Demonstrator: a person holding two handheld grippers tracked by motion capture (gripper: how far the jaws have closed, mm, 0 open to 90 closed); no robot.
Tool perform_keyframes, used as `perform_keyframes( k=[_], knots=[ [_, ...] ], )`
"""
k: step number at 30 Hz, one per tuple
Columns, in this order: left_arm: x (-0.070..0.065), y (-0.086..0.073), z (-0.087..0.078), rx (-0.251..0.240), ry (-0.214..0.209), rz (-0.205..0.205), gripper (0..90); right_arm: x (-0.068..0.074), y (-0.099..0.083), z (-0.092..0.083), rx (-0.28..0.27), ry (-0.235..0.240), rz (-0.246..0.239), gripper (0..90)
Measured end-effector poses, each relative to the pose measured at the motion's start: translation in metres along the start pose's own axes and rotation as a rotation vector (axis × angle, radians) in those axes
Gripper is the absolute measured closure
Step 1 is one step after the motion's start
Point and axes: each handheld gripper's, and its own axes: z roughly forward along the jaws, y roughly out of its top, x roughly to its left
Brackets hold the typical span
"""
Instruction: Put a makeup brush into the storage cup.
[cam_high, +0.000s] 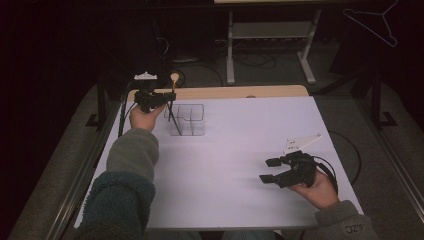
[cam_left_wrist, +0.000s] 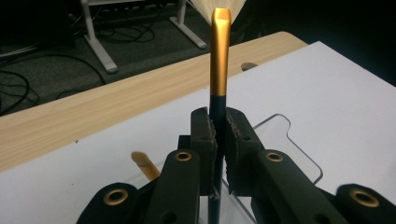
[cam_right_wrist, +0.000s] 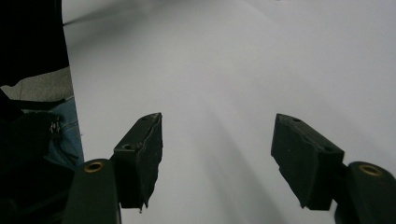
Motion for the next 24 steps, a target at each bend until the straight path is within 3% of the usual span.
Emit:
perform_keyframes(
  k=[2, 6, 15, 24],
  knots=[
    [-0.001, -0.002, 0.0, -0.006, -0.002, -0.017, 82.8, 0.0, 0.0, 0.0, 0.001, 0.001, -0.002, 32.7],
    [0.0, -0.005, -0.001, -0.007, -0.003, -0.006, 82.6, 0.001, 0.0, 0.001, 0.003, 0.003, 0.0, 32.7],
    [-0.001, -0.015, 0.0, 0.032, 0.002, -0.009, 82.4, 0.002, 0.001, 0.002, 0.004, 0.007, 0.001, 32.7],
    [-0.003, -0.016, -0.002, 0.076, 0.015, 0.022, 82.1, 0.002, 0.001, 0.003, 0.005, 0.011, -0.002, 32.7]
  ],
)
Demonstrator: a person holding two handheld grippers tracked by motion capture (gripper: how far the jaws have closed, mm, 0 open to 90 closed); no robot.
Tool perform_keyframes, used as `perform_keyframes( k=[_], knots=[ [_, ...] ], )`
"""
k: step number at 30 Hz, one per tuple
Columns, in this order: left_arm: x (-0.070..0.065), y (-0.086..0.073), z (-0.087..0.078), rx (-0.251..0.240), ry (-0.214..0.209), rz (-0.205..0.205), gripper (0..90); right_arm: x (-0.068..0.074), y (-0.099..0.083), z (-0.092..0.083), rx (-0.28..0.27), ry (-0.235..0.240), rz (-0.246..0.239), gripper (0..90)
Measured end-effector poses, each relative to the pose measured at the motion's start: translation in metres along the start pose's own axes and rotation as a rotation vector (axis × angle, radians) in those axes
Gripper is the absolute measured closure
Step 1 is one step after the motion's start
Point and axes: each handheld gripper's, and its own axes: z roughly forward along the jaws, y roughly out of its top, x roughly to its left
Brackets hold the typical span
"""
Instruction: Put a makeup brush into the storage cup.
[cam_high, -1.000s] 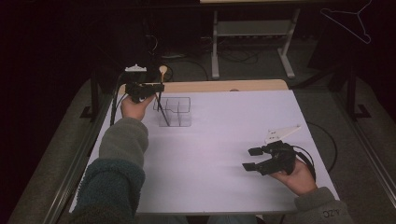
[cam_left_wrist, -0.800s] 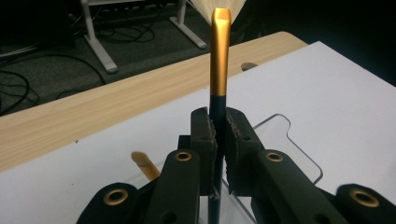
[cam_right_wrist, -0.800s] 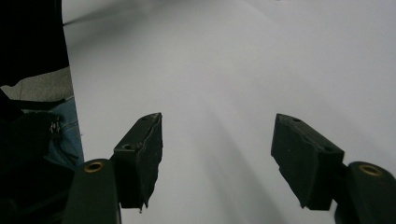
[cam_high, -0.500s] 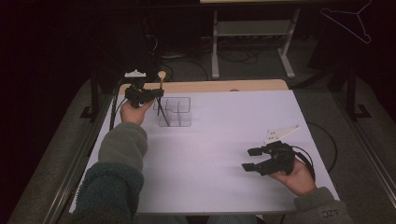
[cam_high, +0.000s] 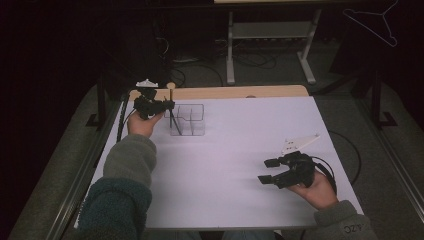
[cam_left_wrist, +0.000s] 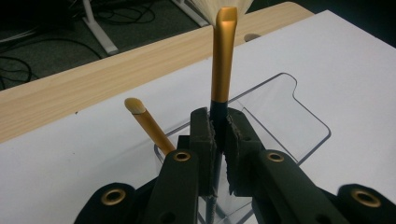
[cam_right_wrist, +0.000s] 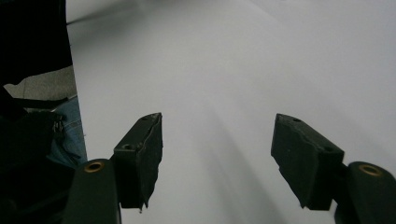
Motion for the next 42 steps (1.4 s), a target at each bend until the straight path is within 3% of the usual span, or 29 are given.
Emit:
perform_keyframes(
  k=[6, 14, 16, 29, 42],
  knots=[
    [-0.002, -0.001, 0.001, 0.037, 0.013, 0.015, 80.7, 0.0, 0.0, 0.0, -0.003, 0.003, -0.002, 32.7],
    [-0.005, 0.0, -0.003, 0.039, 0.011, 0.022, 76.6, 0.0, 0.0, -0.001, -0.006, -0.001, 0.001, 32.7],
    [-0.006, 0.001, -0.006, 0.054, 0.012, 0.045, 75.5, 0.0, 0.0, -0.001, -0.006, -0.004, 0.001, 32.6],
    [-0.016, 0.004, -0.017, 0.051, -0.009, 0.075, 70.8, -0.003, -0.001, -0.005, -0.024, -0.04, 0.007, 30.8],
    [-0.02, 0.0, -0.024, 0.044, -0.025, 0.072, 66.9, -0.005, -0.001, -0.008, -0.038, -0.075, 0.011, 28.5]
  ],
)
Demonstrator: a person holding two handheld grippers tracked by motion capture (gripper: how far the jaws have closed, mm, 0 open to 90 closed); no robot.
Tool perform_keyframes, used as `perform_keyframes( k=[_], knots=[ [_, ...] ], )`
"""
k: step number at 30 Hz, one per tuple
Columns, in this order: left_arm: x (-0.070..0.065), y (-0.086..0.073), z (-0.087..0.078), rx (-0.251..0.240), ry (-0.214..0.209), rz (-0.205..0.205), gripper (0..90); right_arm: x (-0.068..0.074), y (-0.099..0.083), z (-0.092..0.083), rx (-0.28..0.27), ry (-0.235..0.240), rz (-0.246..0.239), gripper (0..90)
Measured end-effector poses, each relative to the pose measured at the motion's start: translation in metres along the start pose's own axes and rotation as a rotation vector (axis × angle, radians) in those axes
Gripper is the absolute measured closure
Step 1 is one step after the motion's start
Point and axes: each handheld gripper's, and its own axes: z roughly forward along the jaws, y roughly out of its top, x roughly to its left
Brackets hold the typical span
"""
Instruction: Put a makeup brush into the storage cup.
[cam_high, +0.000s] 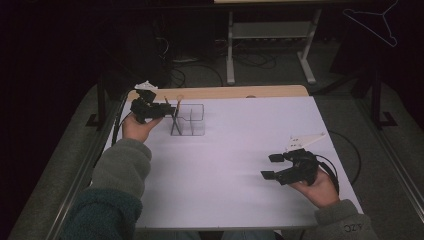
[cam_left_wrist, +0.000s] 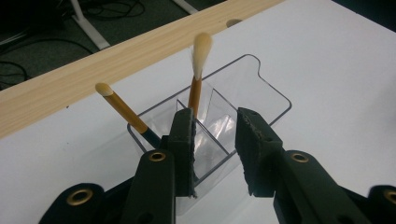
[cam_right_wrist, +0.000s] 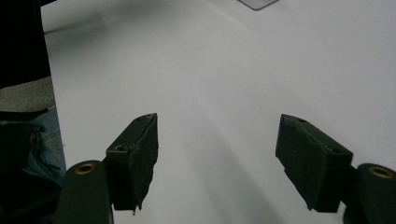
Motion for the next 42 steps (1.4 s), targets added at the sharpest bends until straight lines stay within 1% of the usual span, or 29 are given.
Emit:
perform_keyframes(
  k=[1, 3, 4, 6, 7, 8, 9, 11, 12, 15, 16, 17, 19, 20, 21, 22, 23, 25, 26, 28, 30, 31, 33, 34, 35, 37, 40, 42],
  knots=[
    [0.0, 0.0, -0.001, 0.002, -0.002, 0.004, 66.2, 0.0, 0.0, 0.0, -0.002, -0.003, -0.001, 28.3],
    [-0.002, -0.001, -0.001, -0.006, -0.006, -0.008, 65.7, 0.0, 0.0, -0.001, -0.005, -0.008, 0.0, 28.0],
    [-0.001, -0.001, -0.003, 0.005, -0.006, 0.009, 65.4, -0.001, 0.0, -0.001, -0.007, -0.01, -0.001, 27.9],
    [-0.002, -0.001, -0.004, 0.003, -0.007, 0.011, 64.9, -0.001, 0.0, -0.001, -0.01, -0.017, -0.001, 27.6],
    [-0.004, -0.002, -0.003, -0.01, -0.01, -0.006, 64.5, -0.001, 0.0, -0.001, -0.011, -0.02, -0.001, 27.5],
    [-0.004, -0.002, -0.004, -0.005, -0.011, 0.006, 64.3, -0.001, 0.0, -0.001, -0.013, -0.023, -0.004, 27.4],
    [-0.005, -0.002, -0.004, -0.009, -0.013, -0.003, 64.1, -0.001, 0.0, -0.001, -0.013, -0.026, -0.005, 27.0],
    [-0.005, -0.003, -0.005, 0.0, -0.015, 0.006, 62.8, -0.001, 0.0, -0.001, -0.016, -0.03, -0.004, 26.4],
    [-0.006, -0.003, -0.006, -0.006, -0.015, -0.002, 61.9, -0.001, 0.0, -0.001, -0.017, -0.032, -0.003, 26.4],
    [-0.007, -0.003, -0.008, -0.01, -0.018, 0.003, 60.7, -0.001, 0.0, -0.002, -0.015, -0.041, 0.003, 25.9],
    [-0.007, -0.004, -0.009, -0.003, -0.018, 0.016, 60.3, -0.001, 0.0, -0.002, -0.016, -0.043, 0.003, 25.8],
    [-0.008, -0.004, -0.009, -0.013, -0.018, 0.004, 60.0, -0.002, 0.0, -0.002, -0.018, -0.046, -0.001, 25.6],
    [-0.008, -0.004, -0.011, -0.005, -0.02, 0.019, 59.6, -0.002, 0.0, -0.002, -0.017, -0.051, 0.001, 25.2],
    [-0.009, -0.005, -0.011, -0.007, -0.021, 0.018, 59.3, -0.002, 0.0, -0.002, -0.017, -0.053, 0.003, 25.0],
    [-0.01, -0.006, -0.011, -0.017, -0.023, 0.005, 59.2, -0.002, 0.0, -0.003, -0.017, -0.055, 0.003, 25.0],
    [-0.011, -0.006, -0.012, -0.017, -0.024, 0.007, 59.0, -0.002, 0.0, -0.003, -0.018, -0.058, 0.002, 25.0],
    [-0.01, -0.006, -0.013, -0.006, -0.024, 0.025, 58.6, -0.002, -0.001, -0.003, -0.02, -0.06, 0.004, 25.0],
    [-0.012, -0.008, -0.014, -0.016, -0.028, 0.011, 58.0, -0.002, -0.001, -0.004, -0.023, -0.065, 0.005, 24.8],
    [-0.012, -0.008, -0.015, -0.009, -0.028, 0.026, 57.7, -0.002, -0.001, -0.005, -0.023, -0.068, 0.005, 24.8],
    [-0.014, -0.009, -0.015, -0.019, -0.03, 0.017, 57.1, -0.002, -0.001, -0.006, -0.027, -0.072, 0.006, 24.7],
    [-0.014, -0.01, -0.017, -0.009, -0.032, 0.03, 56.3, -0.003, -0.002, -0.007, -0.03, -0.079, 0.006, 24.5],
    [-0.016, -0.011, -0.017, -0.021, -0.036, 0.016, 56.0, -0.003, -0.002, -0.007, -0.031, -0.081, 0.009, 24.5],
    [-0.016, -0.013, -0.019, -0.006, -0.04, 0.028, 55.4, -0.003, -0.002, -0.008, -0.033, -0.086, 0.009, 24.3],
    [-0.018, -0.014, -0.019, -0.015, -0.04, 0.021, 54.9, -0.003, -0.002, -0.008, -0.033, -0.088, 0.011, 24.3],
    [-0.018, -0.014, -0.02, -0.008, -0.041, 0.036, 54.9, -0.003, -0.002, -0.008, -0.036, -0.091, 0.008, 24.2],
    [-0.02, -0.017, -0.021, -0.008, -0.044, 0.028, 54.8, -0.003, -0.003, -0.008, -0.035, -0.095, 0.009, 24.1],
    [-0.021, -0.019, -0.023, -0.008, -0.042, 0.031, 54.3, -0.004, -0.003, -0.008, -0.036, -0.101, 0.011, 24.0],
    [-0.023, -0.021, -0.024, -0.014, -0.045, 0.022, 53.8, -0.004, -0.003, -0.008, -0.038, -0.102, 0.011, 24.0]
  ],
)
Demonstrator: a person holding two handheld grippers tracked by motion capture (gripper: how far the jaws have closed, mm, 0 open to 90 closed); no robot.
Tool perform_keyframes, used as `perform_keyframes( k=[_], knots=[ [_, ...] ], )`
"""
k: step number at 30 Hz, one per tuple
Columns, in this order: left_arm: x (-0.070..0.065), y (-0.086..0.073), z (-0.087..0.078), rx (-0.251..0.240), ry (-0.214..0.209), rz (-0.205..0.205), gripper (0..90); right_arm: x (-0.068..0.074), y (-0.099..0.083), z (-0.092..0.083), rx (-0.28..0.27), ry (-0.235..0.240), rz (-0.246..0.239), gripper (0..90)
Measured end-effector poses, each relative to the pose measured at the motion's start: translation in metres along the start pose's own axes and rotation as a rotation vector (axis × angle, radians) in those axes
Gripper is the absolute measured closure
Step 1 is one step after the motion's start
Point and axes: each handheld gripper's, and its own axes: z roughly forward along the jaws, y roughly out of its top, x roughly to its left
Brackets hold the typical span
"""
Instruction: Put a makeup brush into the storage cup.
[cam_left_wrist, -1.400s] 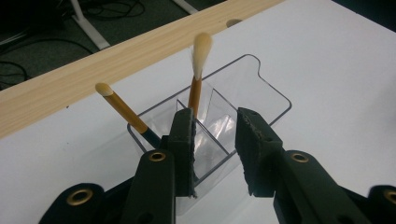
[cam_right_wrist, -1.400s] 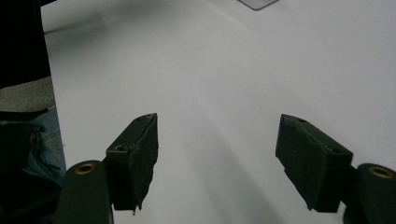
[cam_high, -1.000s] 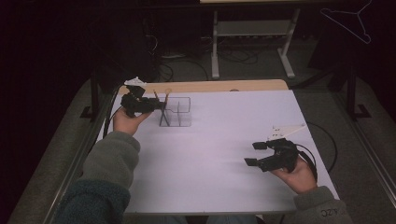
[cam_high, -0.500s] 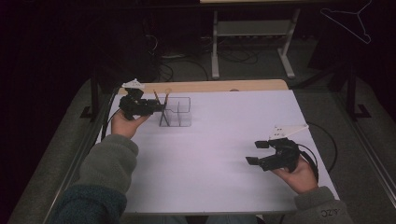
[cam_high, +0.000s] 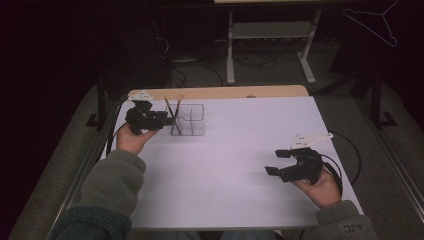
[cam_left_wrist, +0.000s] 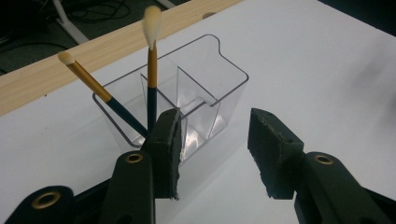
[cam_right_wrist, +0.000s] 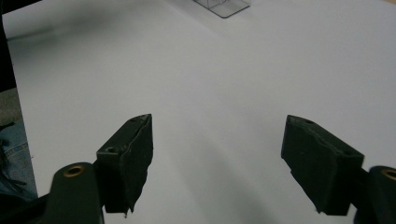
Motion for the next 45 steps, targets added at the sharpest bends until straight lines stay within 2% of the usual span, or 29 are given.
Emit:
perform_keyframes(
  k=[3, 9, 10, 12, 13, 20, 21, 27, 28, 32, 33, 36, 37, 38, 43, 45],
  knots=[
    [-0.001, -0.001, -0.003, 0.011, -0.001, 0.01, 52.1, 0.0, 0.0, 0.0, -0.001, -0.004, 0.005, 24.0],
    [-0.009, -0.005, -0.008, 0.002, 0.004, 0.017, 49.5, 0.0, 0.0, -0.001, -0.002, -0.01, 0.005, 23.9],
    [-0.009, -0.005, -0.009, 0.01, 0.004, 0.031, 49.0, 0.0, 0.0, -0.001, -0.002, -0.012, 0.002, 23.8],
    [-0.012, -0.006, -0.009, 0.001, 0.001, 0.022, 48.4, 0.0, 0.0, -0.001, -0.004, -0.016, 0.002, 23.8],
    [-0.013, -0.007, -0.011, 0.004, 0.0, 0.034, 48.4, 0.001, 0.0, -0.002, -0.005, -0.018, 0.004, 23.8],
    [-0.02, -0.012, -0.013, 0.01, -0.007, 0.041, 45.8, 0.0, -0.001, -0.003, -0.008, -0.026, 0.004, 23.8],
    [-0.021, -0.013, -0.013, 0.009, -0.008, 0.031, 45.1, 0.0, -0.001, -0.003, -0.007, -0.028, 0.003, 23.8],
    [-0.024, -0.018, -0.016, 0.013, -0.011, 0.045, 43.8, 0.001, -0.002, -0.002, -0.008, -0.038, 0.003, 23.8],
    [-0.026, -0.019, -0.016, 0.012, -0.011, 0.034, 43.2, 0.001, -0.002, -0.002, -0.008, -0.039, 0.002, 23.7],
    [-0.028, -0.022, -0.018, 0.02, -0.012, 0.044, 41.7, 0.001, -0.003, -0.002, -0.005, -0.045, 0.004, 23.7],
    [-0.029, -0.023, -0.018, 0.015, -0.015, 0.035, 41.1, 0.001, -0.003, -0.002, -0.006, -0.046, 0.0, 23.7],
    [-0.031, -0.025, -0.02, 0.022, -0.017, 0.05, 39.9, 0.001, -0.003, -0.002, 0.0, -0.05, 0.006, 23.7],
    [-0.034, -0.026, -0.019, 0.012, -0.018, 0.037, 39.6, 0.001, -0.004, -0.002, 0.0, -0.051, 0.003, 23.6],
    [-0.033, -0.027, -0.02, 0.023, -0.019, 0.054, 39.1, 0.001, -0.004, -0.002, -0.001, -0.052, 0.004, 23.6],
    [-0.04, -0.032, -0.021, 0.022, -0.024, 0.047, 36.6, 0.002, -0.004, -0.001, 0.002, -0.061, 0.002, 23.2],
    [-0.042, -0.034, -0.022, 0.032, -0.023, 0.061, 35.8, 0.002, -0.004, -0.001, 0.002, -0.064, 0.002, 23.2]
  ],
)
